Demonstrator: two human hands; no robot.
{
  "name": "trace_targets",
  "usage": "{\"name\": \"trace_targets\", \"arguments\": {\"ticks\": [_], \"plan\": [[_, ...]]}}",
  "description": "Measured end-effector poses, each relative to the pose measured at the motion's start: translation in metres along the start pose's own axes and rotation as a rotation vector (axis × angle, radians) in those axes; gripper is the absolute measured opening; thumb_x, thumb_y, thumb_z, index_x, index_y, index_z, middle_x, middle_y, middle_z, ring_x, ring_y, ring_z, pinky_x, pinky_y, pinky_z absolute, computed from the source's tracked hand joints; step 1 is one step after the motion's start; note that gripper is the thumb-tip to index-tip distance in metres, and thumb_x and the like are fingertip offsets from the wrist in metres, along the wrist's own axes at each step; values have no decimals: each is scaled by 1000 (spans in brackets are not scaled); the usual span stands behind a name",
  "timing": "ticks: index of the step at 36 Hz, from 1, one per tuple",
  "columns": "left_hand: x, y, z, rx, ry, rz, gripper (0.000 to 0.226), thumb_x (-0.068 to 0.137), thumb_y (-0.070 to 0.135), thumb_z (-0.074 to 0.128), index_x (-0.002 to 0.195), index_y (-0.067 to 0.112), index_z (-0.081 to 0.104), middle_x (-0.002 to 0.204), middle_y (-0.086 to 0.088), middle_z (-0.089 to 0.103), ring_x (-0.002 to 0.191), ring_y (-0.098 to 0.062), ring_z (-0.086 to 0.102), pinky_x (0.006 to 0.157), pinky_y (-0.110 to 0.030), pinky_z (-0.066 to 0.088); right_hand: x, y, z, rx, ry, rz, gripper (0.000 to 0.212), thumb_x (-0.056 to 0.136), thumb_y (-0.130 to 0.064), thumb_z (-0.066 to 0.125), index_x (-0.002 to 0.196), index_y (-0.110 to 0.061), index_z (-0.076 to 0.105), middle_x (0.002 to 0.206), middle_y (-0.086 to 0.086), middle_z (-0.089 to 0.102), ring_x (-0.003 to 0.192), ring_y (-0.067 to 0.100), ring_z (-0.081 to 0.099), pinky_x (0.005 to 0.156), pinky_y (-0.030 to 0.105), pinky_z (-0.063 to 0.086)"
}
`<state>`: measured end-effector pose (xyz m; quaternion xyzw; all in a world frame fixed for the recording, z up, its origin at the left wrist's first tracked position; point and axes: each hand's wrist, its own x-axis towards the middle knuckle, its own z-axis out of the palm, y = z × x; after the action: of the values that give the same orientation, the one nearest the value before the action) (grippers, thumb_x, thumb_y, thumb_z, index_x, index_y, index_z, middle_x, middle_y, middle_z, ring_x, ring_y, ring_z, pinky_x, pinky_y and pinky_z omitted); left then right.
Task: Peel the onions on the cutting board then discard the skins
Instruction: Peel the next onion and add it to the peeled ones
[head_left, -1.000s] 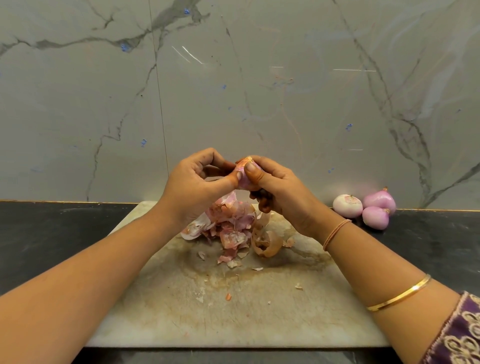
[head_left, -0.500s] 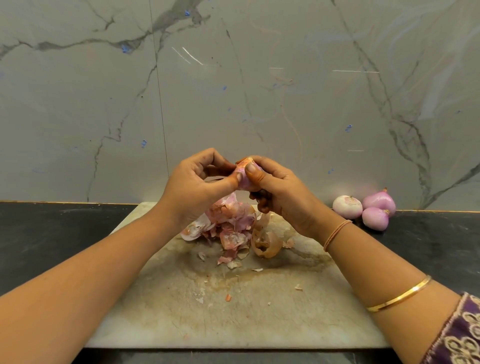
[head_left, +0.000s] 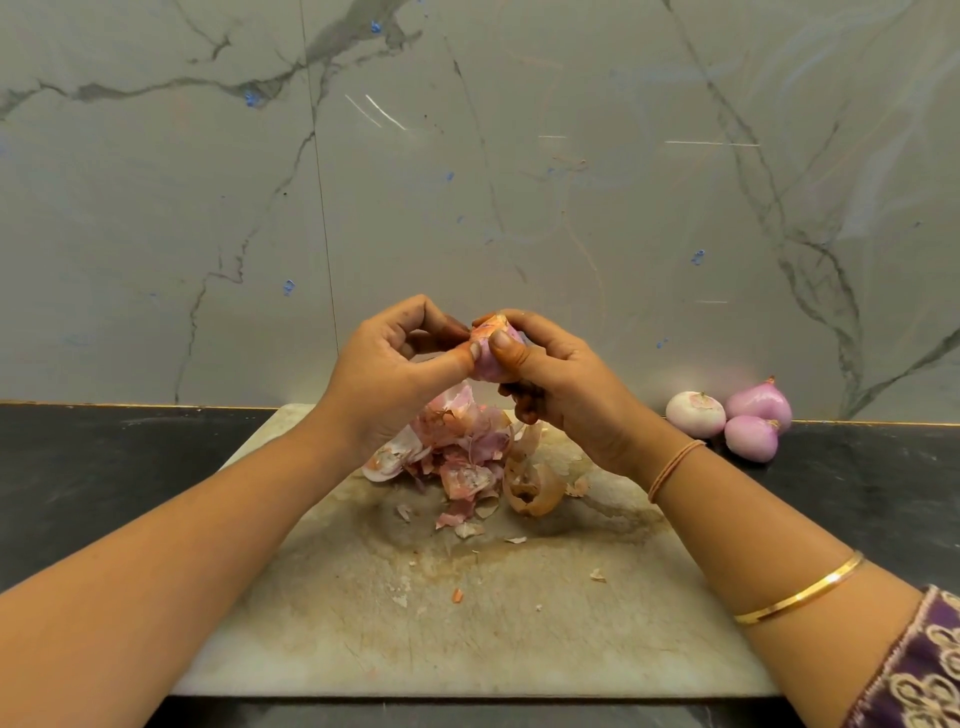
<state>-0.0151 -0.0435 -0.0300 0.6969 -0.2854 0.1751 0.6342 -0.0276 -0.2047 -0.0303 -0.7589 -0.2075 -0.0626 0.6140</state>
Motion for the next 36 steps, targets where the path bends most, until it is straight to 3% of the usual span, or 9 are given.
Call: {"name": "trace_targets", "arguments": {"ticks": [6, 11, 16, 20, 24, 27, 29, 31, 36], "plan": [[3, -2, -2, 28, 35, 28, 17, 82, -4, 65, 74, 11, 63, 70, 10, 68, 71, -5, 65, 69, -19, 55, -1, -2, 1, 60, -26, -1, 22, 91, -38, 50, 108, -28, 60, 96, 3, 58, 72, 12, 47, 53, 18, 40], [-1, 0, 1, 11, 16, 2, 15, 74, 20, 72, 80, 12, 61, 79, 2, 68, 74, -6, 66, 67, -18, 54, 0, 0, -1, 25, -8, 0, 26, 97, -30, 51, 120, -21, 57, 97, 3, 58, 74, 12, 48, 55, 18, 41], [-1, 1, 1, 16, 2, -13, 13, 80, 4, 69, 78, 11, 58, 82, 2, 66, 75, -6, 66, 67, -18, 54, 0, 1, -2, 61, -22, -6, 21, 94, -25, 57, 114, -24, 61, 100, 7, 59, 74, 15, 48, 57, 20, 43], [1, 1, -1, 21, -1, 0, 14, 80, -1, 68, 76, 11, 60, 79, 8, 67, 76, -4, 66, 68, -17, 53, 0, -1, -1, 139, -38, -1, 32, 78, -36, 61, 109, -26, 63, 98, 7, 61, 77, 19, 49, 57, 21, 43], [2, 0, -3, 41, 40, 18, 20, 81, -7, 64, 73, 12, 62, 73, 10, 68, 72, -3, 65, 68, -17, 53, -1, -2, -2, 207, -56, 4, 35, 77, -39, 58, 109, -26, 64, 99, 7, 61, 77, 19, 48, 59, 22, 43], [2, 1, -3, 57, 51, 16, 15, 83, -2, 66, 78, 12, 63, 79, 3, 67, 73, -4, 65, 69, -17, 54, 0, -1, -2, 211, -52, 7, 33, 77, -38, 58, 107, -26, 64, 99, 8, 61, 78, 19, 48, 59, 23, 42], [1, 1, -3, 41, 35, -6, 10, 79, 15, 72, 85, 15, 64, 82, 2, 68, 78, -6, 67, 71, -19, 55, 0, 0, -2, 203, -51, 5, 25, 83, -34, 58, 107, -27, 64, 95, 4, 62, 76, 16, 50, 59, 23, 42], [1, 0, -4, 37, -3, -44, 25, 73, 25, 74, 95, 20, 63, 91, 2, 69, 86, -8, 68, 74, -20, 55, 1, 1, -3, 190, -50, 1, 20, 92, -26, 56, 110, -26, 63, 94, 3, 62, 76, 13, 53, 59, 21, 43], [3, 2, -5, 30, -26, -102, 24, 84, 5, 67, 102, 20, 65, 98, -1, 71, 88, -9, 69, 73, -18, 54, 1, 2, -5, 161, -62, 15, 24, 94, -19, 56, 116, -24, 61, 97, 3, 62, 72, 9, 54, 61, 21, 46]]}}
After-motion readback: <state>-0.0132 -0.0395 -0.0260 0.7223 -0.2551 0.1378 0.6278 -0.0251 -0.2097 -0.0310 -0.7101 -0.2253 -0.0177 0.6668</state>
